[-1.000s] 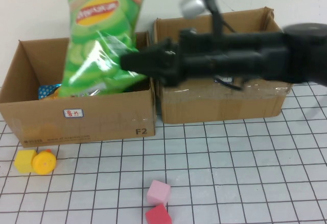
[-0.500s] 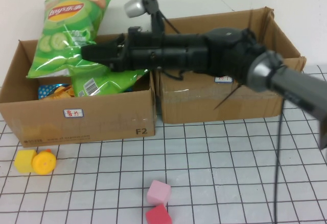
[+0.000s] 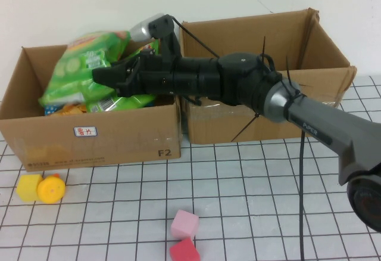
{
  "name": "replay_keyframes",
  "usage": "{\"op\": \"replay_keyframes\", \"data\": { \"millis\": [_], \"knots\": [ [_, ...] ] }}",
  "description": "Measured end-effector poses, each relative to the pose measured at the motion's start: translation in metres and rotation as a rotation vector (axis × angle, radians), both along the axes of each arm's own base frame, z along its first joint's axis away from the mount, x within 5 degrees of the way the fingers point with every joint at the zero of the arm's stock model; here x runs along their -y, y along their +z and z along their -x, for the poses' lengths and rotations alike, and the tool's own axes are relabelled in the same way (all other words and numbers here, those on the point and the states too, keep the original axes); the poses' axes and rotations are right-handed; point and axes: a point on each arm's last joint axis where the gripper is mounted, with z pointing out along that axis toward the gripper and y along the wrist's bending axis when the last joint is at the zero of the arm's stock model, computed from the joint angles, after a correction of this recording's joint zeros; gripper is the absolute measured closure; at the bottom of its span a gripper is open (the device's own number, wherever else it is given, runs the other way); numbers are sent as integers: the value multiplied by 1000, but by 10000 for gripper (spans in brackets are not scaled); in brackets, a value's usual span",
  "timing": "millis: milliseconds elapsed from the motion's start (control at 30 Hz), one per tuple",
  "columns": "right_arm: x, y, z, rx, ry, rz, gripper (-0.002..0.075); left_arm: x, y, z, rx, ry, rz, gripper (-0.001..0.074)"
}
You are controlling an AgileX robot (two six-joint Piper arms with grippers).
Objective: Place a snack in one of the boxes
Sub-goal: Place the potato chip in the potato chip box
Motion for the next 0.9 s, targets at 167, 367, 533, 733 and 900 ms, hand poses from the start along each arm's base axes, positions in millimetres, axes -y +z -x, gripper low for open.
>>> {"op": "replay_keyframes", "data": {
  "millis": [167, 367, 533, 733, 900],
  "knots": [
    [0, 0, 1, -7, 7, -2, 214, 0, 0, 0, -1, 0, 4, 736],
    [-1, -2, 8, 21, 92, 48, 312, 0, 0, 0, 1, 0, 4, 736],
    [2, 15, 21, 114, 198, 136, 601, 0, 0, 0, 3, -1, 4, 736],
    [18, 57, 42, 148, 258, 326, 712, 1, 2, -1, 24, -7, 17, 736],
    [43, 95, 63, 173, 272, 560, 720, 4, 6, -3, 73, -22, 49, 736]
  ]
}}
